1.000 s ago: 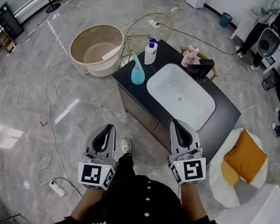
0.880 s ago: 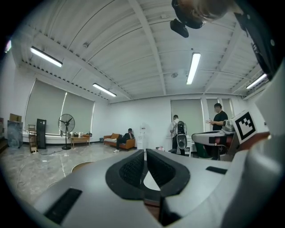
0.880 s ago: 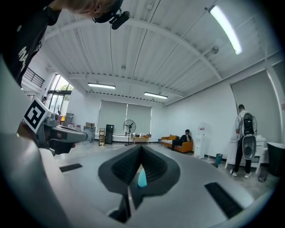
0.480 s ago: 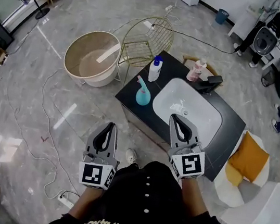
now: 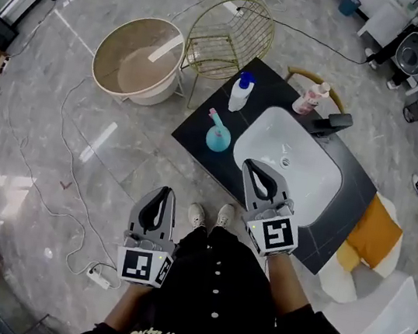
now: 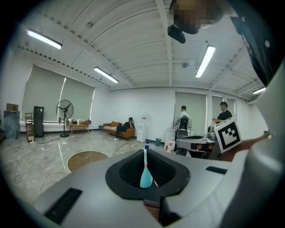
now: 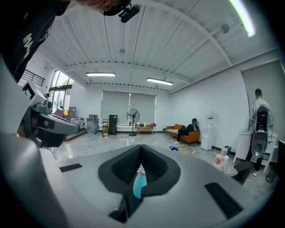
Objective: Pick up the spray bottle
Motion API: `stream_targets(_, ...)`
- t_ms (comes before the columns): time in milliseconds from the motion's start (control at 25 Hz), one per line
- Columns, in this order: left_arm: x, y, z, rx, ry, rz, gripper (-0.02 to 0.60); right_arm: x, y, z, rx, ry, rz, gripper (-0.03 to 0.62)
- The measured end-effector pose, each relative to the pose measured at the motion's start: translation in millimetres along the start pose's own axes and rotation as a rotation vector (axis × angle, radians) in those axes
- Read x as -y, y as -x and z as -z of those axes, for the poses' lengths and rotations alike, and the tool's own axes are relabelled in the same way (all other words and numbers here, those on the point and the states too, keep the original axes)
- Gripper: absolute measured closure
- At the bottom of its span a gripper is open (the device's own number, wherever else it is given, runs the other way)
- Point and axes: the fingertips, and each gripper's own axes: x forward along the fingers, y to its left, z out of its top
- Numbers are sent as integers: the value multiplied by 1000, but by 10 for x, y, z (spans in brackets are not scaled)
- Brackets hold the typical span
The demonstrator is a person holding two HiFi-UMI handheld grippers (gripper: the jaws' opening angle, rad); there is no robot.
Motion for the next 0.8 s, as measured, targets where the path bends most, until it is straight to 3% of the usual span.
stream_targets(120,-30,-83,127,-35,18,-24,554,21,-263,187,-18,-16,-46,597)
stream_targets(240,-58,-143,305,-75,46,-56,554,22,-560,509,-76,-47,-94,459)
stream_targets(400,-111,-226,658,-149,74,-90,554,43,-1015,954,-118,-74,-131,381)
stream_targets(560,-101,-192,961,-225,101,-125,554,13,-1348,1209,-112,-84,-172,361)
stream_targets(800,-141,-171,1200,-278,126,-169,554,-12,-1689,1278,-83,-42,-186,376)
